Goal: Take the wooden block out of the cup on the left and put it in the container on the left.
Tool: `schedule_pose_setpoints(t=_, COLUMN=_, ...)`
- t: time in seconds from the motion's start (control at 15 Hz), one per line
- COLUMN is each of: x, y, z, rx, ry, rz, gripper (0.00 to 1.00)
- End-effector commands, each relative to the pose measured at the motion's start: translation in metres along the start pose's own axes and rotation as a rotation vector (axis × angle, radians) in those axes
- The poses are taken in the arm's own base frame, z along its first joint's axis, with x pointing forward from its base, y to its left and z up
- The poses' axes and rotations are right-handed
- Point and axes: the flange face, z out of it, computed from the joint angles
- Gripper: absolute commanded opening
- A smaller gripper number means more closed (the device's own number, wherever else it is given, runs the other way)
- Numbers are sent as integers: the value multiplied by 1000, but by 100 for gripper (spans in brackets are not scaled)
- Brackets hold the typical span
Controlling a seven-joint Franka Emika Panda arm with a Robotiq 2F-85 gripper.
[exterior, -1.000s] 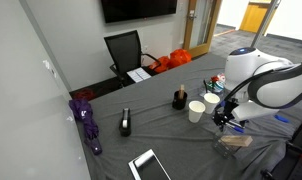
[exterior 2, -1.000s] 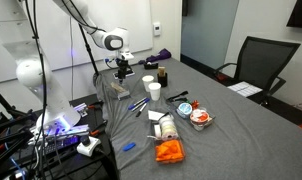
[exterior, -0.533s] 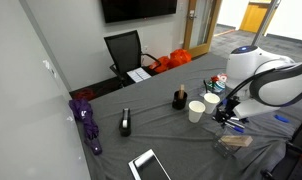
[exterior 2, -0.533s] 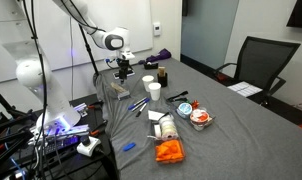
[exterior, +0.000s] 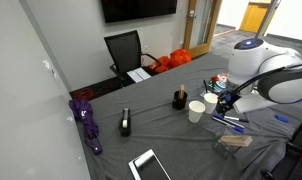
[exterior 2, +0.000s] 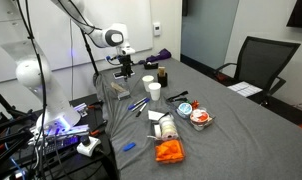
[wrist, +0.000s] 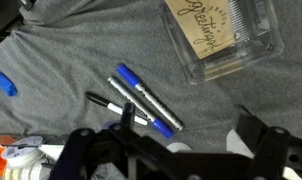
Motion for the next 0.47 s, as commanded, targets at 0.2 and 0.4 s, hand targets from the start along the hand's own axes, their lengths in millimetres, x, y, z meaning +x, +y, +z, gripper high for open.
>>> schedule_pose_setpoints(t=0.2, x=9, y=14, z=-18, rx=121, ry=-46, rz=27, gripper=100)
schedule_pose_setpoints(t=0.4, x=13, y=18, z=-24, rx=151, ry=-59, rz=56, gripper=100)
